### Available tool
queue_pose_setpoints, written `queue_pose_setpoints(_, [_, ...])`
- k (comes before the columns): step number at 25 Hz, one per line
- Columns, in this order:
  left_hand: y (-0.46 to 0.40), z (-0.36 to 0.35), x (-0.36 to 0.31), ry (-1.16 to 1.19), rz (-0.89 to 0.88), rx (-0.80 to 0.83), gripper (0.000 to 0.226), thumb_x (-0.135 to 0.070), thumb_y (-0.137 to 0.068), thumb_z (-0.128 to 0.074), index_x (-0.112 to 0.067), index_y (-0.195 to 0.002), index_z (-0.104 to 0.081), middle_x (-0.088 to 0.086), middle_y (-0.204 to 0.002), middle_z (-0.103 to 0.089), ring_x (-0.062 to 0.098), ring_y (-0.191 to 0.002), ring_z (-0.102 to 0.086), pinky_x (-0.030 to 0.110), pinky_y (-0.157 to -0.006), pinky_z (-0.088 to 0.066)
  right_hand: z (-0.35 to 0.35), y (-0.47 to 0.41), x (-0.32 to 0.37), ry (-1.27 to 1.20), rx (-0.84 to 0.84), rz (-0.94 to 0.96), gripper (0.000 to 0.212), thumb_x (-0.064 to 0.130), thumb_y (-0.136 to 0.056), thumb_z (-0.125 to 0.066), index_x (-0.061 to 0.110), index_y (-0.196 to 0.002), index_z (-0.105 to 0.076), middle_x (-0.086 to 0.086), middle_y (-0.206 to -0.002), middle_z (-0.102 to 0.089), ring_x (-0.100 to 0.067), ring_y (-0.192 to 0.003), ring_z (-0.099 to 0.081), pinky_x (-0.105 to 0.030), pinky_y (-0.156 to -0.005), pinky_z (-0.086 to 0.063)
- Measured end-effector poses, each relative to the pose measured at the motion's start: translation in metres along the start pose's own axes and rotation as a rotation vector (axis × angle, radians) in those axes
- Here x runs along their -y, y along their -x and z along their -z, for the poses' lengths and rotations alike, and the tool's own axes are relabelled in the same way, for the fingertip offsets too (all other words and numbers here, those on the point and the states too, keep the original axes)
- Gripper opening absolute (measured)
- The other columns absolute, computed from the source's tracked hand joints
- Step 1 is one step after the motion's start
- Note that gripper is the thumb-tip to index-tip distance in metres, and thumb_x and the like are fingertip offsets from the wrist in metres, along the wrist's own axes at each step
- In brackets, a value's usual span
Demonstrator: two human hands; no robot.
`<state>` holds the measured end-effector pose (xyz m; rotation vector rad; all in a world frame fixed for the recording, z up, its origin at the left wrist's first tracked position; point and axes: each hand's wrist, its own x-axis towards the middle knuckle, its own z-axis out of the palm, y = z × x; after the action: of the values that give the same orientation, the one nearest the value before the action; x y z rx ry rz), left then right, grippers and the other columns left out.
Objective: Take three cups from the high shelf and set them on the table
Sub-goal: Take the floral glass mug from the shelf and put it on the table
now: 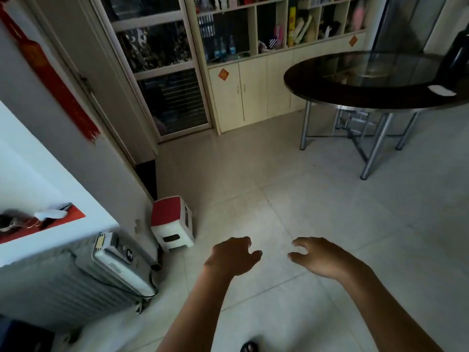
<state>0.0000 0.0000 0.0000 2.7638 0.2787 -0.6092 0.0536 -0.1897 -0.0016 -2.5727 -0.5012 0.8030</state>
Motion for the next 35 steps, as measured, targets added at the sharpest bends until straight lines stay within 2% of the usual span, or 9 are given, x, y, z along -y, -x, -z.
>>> queue_pose_setpoints(9, [-0.147,0.076,0.061,0.048,-0.001,0.024,0.048,-0.05,-0.094,-0.04,-0.017,-0.128,-0.049,0.006,-0.131,-0.057,0.024,-0.118,-0.054,0.034,-0.097,-0.041,0.06,-0.16,0.045,-0.02,-0.022,-0.062,0.053,0.049,-0.088,-0.049,0.023,-0.134,-0.047,-0.002,-0.142,-0.049,-0.02,-0.125,-0.051,-0.031,-0.1,-0.041])
queue_pose_setpoints(15, [-0.247,0.142,0.086,-0.054,-0.037,0.014,0.044,-0.045,-0.097,-0.036,-0.011,-0.12,-0.052,0.008,-0.122,-0.061,0.026,-0.112,-0.057,0.032,-0.089,-0.041,0.112,-0.258,0.08,-0.058,-0.042,-0.085,0.049,0.046,-0.09,-0.05,0.021,-0.132,-0.049,-0.004,-0.141,-0.05,-0.02,-0.125,-0.051,-0.031,-0.102,-0.041])
queue_pose_setpoints(26, [-0.449,0.247,0.073,-0.036,-0.058,0.0,0.043,-0.047,-0.096,-0.039,-0.012,-0.116,-0.055,0.007,-0.122,-0.061,0.027,-0.113,-0.056,0.032,-0.089,-0.041,0.227,-0.456,0.075,-0.047,-0.063,-0.051,0.045,0.046,-0.089,-0.051,0.02,-0.126,-0.054,-0.003,-0.137,-0.054,-0.02,-0.119,-0.055,-0.026,-0.091,-0.04])
queue_pose_setpoints(32, [-0.55,0.302,0.056,-0.001,-0.02,0.017,0.043,-0.047,-0.096,-0.038,-0.012,-0.116,-0.055,0.007,-0.122,-0.061,0.026,-0.112,-0.057,0.03,-0.087,-0.04,0.302,-0.557,0.074,0.003,-0.025,0.024,0.048,0.042,-0.092,-0.049,0.016,-0.132,-0.05,-0.004,-0.142,-0.051,-0.021,-0.126,-0.05,-0.029,-0.1,-0.039])
queue_pose_setpoints(35, [-0.602,0.323,0.056,0.006,-0.008,0.025,0.042,-0.046,-0.097,-0.037,-0.012,-0.116,-0.054,0.007,-0.121,-0.062,0.026,-0.111,-0.057,0.029,-0.086,-0.04,0.333,-0.609,0.073,-0.01,-0.013,0.028,0.049,0.041,-0.092,-0.048,0.015,-0.134,-0.048,-0.005,-0.143,-0.05,-0.021,-0.127,-0.049,-0.029,-0.1,-0.038])
